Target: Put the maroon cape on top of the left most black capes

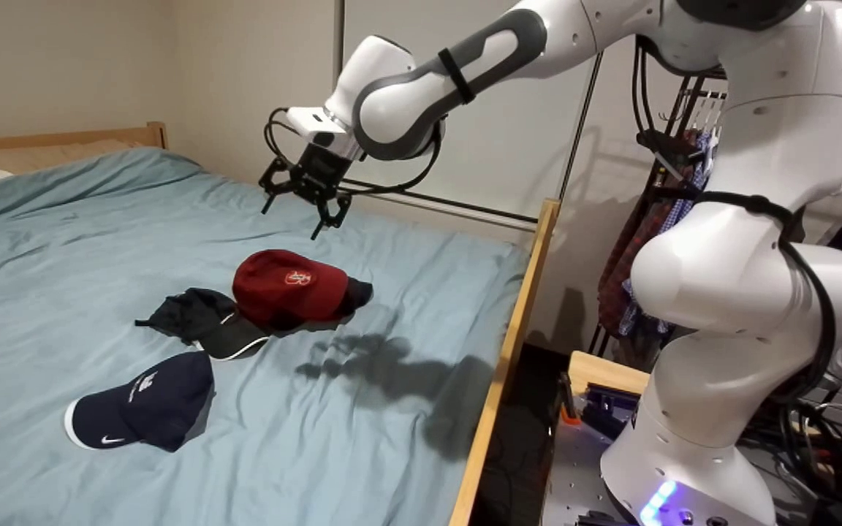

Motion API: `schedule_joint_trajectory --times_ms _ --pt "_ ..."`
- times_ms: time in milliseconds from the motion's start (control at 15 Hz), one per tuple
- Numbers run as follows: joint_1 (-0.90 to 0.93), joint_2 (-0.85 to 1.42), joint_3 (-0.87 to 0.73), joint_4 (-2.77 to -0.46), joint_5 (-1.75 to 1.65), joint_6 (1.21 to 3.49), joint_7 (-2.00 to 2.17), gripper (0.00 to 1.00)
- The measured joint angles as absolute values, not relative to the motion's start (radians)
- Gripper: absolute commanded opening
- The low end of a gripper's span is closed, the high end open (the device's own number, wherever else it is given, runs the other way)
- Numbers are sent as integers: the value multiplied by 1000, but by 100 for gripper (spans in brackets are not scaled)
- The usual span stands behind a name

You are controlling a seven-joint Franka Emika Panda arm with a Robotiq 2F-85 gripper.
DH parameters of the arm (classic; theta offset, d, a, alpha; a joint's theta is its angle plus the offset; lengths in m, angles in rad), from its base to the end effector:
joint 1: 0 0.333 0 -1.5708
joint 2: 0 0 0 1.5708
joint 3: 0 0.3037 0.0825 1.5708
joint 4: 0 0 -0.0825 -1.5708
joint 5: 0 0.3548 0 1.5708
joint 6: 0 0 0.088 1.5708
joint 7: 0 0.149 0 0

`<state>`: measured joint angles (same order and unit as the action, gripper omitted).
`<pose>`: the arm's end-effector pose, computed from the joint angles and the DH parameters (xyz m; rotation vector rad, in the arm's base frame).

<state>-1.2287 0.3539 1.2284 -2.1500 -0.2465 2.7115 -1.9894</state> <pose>0.5857 -0.0170 0.3599 1.3958 2.4167 0.5646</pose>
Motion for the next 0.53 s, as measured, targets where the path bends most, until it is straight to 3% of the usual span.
schedule_joint_trajectory --times_ms 533 --pt "-1279 364 1297 -2136 -131 2420 -2275 100"
